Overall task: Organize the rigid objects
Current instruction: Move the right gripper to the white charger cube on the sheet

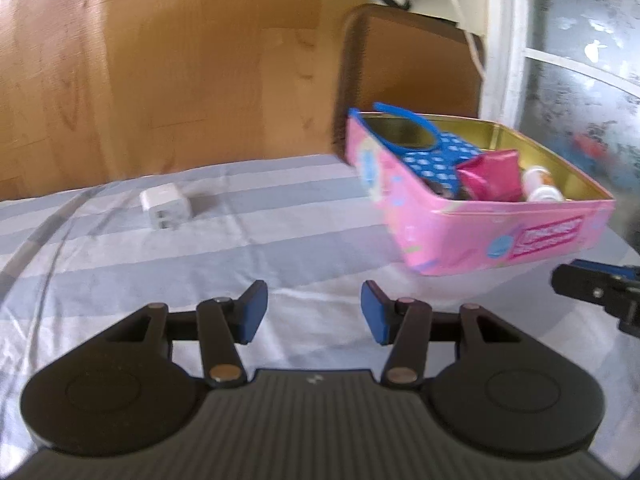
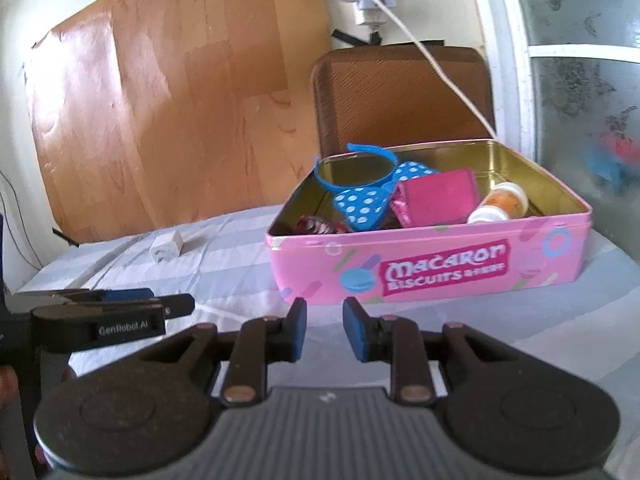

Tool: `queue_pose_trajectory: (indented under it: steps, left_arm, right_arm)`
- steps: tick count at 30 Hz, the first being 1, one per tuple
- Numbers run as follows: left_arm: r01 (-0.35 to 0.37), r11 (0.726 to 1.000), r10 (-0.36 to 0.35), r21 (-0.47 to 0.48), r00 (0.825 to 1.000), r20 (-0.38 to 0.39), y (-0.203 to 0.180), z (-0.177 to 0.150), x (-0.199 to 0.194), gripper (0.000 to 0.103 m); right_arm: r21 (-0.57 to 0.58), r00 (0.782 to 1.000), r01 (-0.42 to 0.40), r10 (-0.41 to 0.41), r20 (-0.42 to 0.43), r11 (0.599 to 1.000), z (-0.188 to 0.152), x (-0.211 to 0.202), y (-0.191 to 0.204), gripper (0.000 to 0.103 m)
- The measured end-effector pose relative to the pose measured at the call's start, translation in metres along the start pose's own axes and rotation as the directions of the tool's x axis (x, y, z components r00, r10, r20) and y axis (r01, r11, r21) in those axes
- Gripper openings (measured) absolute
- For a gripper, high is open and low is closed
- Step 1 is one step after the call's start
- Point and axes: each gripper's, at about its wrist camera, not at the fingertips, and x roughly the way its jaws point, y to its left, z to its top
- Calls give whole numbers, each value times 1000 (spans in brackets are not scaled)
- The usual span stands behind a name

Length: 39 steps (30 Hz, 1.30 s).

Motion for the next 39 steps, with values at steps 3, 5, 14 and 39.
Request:
queue_pose_trajectory:
  steps: [3, 5, 14, 39]
  left_arm:
    - [-56, 998, 56, -8, 998, 2, 29, 1, 6, 54]
    - [-115, 993, 115, -19, 993, -2, 52, 2, 10, 54]
    - [-293, 905, 283, -307, 956, -79, 178, -8, 22, 53]
    - [-286, 902, 278, -324, 958, -73, 191, -4, 24, 60]
  right_arm:
    - [-25, 1000, -17, 17, -18, 1000, 1, 9, 13, 23]
    - [-50, 998, -48, 46, -33, 998, 3, 17, 25, 23]
    - [-228, 975, -212, 191, -110, 950, 18, 82, 119, 23]
    - [-327, 960, -230, 160, -228, 916, 32, 226, 208, 49]
